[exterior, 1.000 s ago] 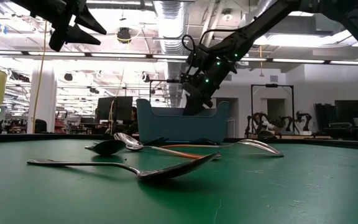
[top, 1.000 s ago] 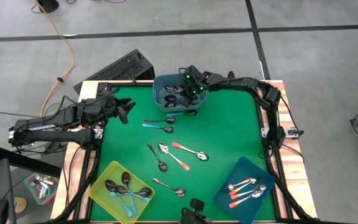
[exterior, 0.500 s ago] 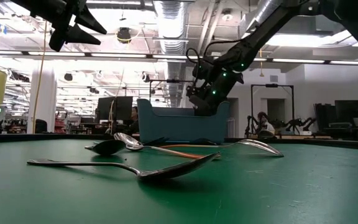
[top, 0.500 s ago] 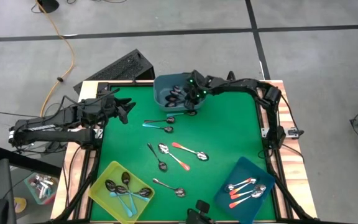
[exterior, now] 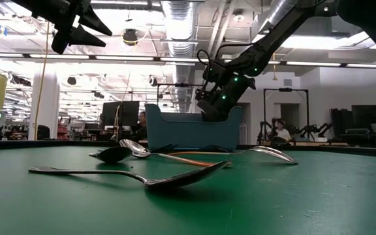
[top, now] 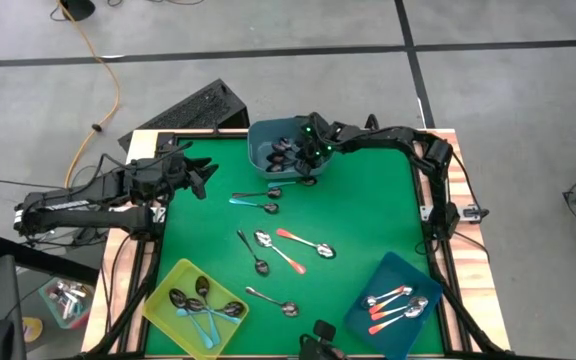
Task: Sort silverware by color (type)
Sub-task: Put the black spoon into the light blue bin, then put the orange spoon into the blue bin
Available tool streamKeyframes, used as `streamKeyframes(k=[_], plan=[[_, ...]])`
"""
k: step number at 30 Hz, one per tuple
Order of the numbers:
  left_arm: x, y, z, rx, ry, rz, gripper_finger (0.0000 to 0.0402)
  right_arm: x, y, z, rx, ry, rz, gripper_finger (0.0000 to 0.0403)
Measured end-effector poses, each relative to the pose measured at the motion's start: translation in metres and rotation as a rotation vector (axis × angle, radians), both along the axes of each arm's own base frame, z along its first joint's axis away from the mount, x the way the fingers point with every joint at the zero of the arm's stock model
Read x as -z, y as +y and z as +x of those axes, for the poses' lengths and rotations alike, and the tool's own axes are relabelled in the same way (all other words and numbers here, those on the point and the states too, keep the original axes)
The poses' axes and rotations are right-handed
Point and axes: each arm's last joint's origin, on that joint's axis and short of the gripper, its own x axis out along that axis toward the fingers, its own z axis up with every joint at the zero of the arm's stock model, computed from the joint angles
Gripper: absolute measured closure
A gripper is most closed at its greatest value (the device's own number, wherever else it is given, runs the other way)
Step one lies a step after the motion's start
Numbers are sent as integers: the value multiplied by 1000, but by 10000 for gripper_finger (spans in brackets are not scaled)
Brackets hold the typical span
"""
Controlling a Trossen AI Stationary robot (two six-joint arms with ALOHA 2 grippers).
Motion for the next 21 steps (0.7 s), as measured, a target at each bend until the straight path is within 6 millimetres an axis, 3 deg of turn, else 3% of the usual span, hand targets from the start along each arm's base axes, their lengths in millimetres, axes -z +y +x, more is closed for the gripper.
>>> streamKeyframes(k=[7,10,16,21], plan=[[0,0,0,9,18,23,232,0,1,-1,-13,14,32,270],[0,0,0,11,22,28,232,-9,-1,2,-16,22,37,247],[0,0,0,24,30,37,232,-49,-2,15,-47,13,19,230],[-1,-1,1,49,17,32,232,-101,2,25,-127,-7,12,235]])
